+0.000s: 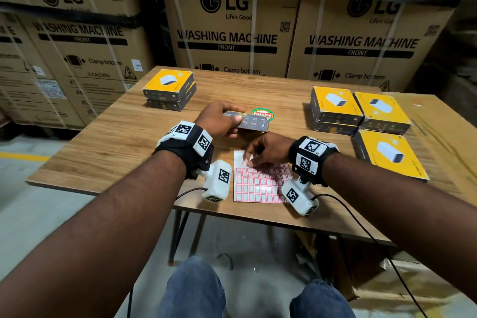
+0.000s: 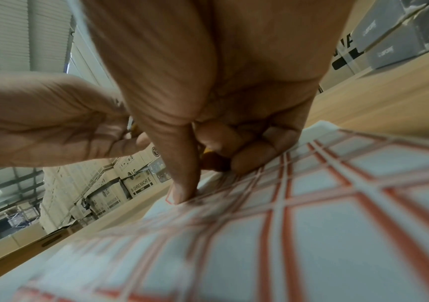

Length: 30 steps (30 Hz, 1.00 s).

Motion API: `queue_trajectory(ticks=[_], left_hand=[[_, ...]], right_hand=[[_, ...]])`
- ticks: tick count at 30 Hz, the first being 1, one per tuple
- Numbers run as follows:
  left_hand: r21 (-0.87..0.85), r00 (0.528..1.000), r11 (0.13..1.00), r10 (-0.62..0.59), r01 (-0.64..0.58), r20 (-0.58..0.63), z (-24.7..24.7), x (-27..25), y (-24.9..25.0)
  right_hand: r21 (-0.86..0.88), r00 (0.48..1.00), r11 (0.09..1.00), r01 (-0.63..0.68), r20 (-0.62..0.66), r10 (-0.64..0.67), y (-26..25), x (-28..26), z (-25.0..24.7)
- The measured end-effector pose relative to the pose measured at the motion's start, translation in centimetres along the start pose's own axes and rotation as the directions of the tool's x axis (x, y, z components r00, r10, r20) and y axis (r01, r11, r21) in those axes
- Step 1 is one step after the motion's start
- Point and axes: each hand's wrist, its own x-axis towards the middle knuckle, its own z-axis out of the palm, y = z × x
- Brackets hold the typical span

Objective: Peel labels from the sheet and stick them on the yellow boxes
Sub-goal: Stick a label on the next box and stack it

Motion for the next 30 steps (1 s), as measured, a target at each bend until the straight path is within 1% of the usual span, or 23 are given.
queue_trajectory(ticks=[4, 10, 13, 16, 18, 20, 22, 24, 27, 28, 30], left_hand=[[0.003, 1.000, 1.000, 0.006, -0.006, 0.003, 0.0, -0.1, 0.1], [0.020, 1.000, 1.000, 0.019, -0.019, 0.004, -0.1, -0.1, 0.1], [0.033, 1.000, 0.999, 0.024, -0.024, 0.004, -0.1, -0.1, 0.1], [0.038, 1.000, 0.999, 0.025, -0.025, 0.005, -0.2, -0.2, 0.1], [0.039, 1.000, 0.999, 0.018, -0.018, 0.005, -0.1, -0.3, 0.1], [0.030, 1.000, 0.999, 0.014, -0.014, 0.001, -0.1, -0.3, 0.2], [0.022, 1.000, 1.000, 0.011, -0.011, -0.004, 0.0, -0.5, 0.2], [0.028, 1.000, 1.000, 0.010, -0.010, -0.004, 0.1, -0.7, 0.3], [0.048, 1.000, 0.999, 0.006, -0.006, 0.003, 0.4, -1.0, 0.7], [0.058, 1.000, 0.998, 0.002, -0.002, 0.005, 0.5, -1.1, 0.8], [0.089, 1.000, 0.996, -0.002, 0.001, 0.010, 0.7, -1.3, 1.1]], right_hand=[[-0.058, 1.000, 0.998, -0.011, 0.010, 0.011, 0.0, 0.5, 0.0], [-0.112, 0.996, 0.992, -0.061, 0.053, 0.067, -0.7, 0.6, -0.1], [-0.039, 0.993, 0.997, -0.066, 0.092, 0.069, -0.7, 0.4, -0.3], [0.146, 0.990, 0.985, -0.096, 0.116, 0.079, -0.7, -0.2, -0.7], [0.239, 0.983, 0.964, -0.112, 0.168, 0.073, -0.7, -0.9, -1.2], [0.231, 0.975, 0.967, -0.104, 0.216, 0.053, -0.8, -2.1, -1.9], [0.183, 0.973, 0.980, -0.077, 0.227, 0.034, -1.3, -3.6, -2.8], [0.115, 0.984, 0.993, -0.026, 0.179, 0.005, -2.0, -4.8, -3.9], [0.003, 0.998, 0.998, 0.064, -0.005, -0.063, -3.7, -6.0, -5.4], [-0.059, 0.992, 0.994, 0.087, -0.082, -0.091, -4.4, -6.2, -5.8], [-0.270, 0.963, 0.958, 0.102, -0.214, -0.163, -5.8, -6.4, -6.7]])
